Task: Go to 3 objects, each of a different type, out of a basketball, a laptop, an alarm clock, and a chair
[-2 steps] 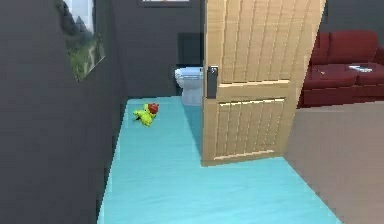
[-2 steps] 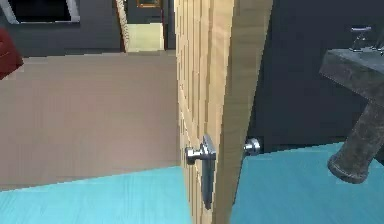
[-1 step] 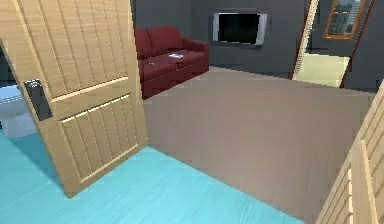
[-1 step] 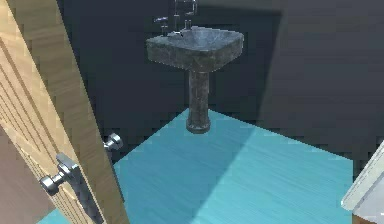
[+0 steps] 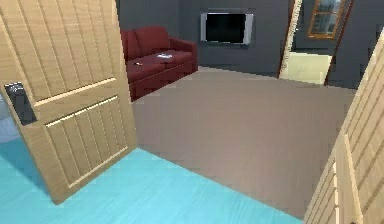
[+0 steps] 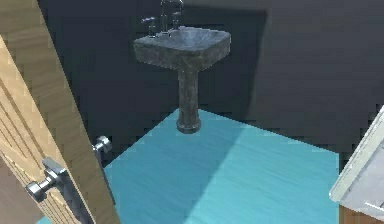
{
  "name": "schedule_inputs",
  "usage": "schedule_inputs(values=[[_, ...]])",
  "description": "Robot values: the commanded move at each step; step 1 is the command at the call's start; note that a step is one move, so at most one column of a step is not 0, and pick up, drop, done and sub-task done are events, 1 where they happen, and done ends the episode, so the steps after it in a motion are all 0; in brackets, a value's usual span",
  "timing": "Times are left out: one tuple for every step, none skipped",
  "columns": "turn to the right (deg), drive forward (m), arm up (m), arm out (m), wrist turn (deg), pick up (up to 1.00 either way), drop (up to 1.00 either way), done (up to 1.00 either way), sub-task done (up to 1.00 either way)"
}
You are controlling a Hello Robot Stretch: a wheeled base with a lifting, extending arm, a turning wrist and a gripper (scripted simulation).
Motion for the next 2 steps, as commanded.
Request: schedule_inputs(values=[[0.0,0.35,0.00,0.00,0.0,0.00,0.00,0.00,0.00],[-3.0,0.00,0.00,0.00,0.0,0.00,0.00,0.00,0.00]])
